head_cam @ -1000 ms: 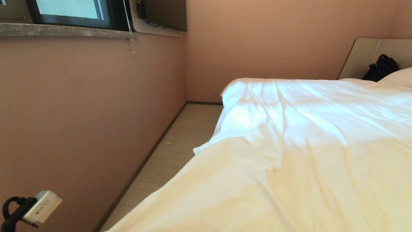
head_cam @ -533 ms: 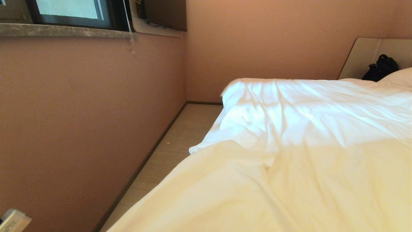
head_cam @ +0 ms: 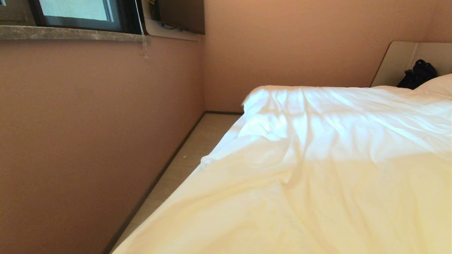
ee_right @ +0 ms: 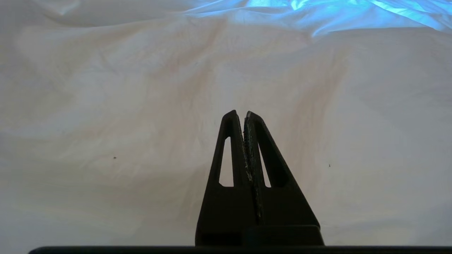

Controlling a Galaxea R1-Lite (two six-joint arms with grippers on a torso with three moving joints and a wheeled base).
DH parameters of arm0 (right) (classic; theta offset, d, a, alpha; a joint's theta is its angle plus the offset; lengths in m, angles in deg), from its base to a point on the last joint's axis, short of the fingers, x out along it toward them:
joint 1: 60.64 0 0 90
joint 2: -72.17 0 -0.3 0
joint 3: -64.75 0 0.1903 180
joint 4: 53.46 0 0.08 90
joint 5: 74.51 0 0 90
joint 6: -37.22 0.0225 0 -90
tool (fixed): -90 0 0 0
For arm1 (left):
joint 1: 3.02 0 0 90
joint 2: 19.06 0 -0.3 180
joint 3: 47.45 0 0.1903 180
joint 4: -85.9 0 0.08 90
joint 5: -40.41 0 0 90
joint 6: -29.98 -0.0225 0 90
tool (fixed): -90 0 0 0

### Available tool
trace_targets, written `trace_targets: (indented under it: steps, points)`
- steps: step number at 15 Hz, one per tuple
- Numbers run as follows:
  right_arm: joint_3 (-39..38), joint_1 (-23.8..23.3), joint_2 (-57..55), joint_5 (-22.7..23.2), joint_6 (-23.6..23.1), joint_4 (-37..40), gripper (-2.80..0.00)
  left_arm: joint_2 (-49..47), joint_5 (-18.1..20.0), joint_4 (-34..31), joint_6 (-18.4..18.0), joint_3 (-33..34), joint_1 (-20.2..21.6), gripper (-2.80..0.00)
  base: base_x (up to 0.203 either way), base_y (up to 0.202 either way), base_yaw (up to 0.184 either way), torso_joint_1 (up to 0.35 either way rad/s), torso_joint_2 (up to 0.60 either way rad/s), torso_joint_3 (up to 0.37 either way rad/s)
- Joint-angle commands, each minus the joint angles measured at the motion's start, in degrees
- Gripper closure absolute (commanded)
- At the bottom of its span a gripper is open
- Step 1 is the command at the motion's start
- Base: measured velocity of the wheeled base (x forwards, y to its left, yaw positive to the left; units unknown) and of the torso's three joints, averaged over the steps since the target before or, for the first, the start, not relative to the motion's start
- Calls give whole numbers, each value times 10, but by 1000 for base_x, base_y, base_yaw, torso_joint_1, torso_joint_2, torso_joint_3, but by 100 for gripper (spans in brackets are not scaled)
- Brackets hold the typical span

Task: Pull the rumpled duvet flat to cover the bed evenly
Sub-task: Flatten the corners of the folded blanket

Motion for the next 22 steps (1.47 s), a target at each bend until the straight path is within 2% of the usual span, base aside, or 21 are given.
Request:
trace_targets:
  steps: [1, 11, 22]
  points:
    - [0, 0, 0, 0, 0, 0, 0, 33, 0, -13, 1, 3, 0, 0, 0, 0, 0, 0, 0, 0]
    - [0, 0, 0, 0, 0, 0, 0, 124, -5, -108, 2, -2, 1, 0, 0, 0, 0, 0, 0, 0]
    - [0, 0, 0, 0, 0, 0, 0, 124, -7, -106, 1, 4, 1, 0, 0, 0, 0, 0, 0, 0]
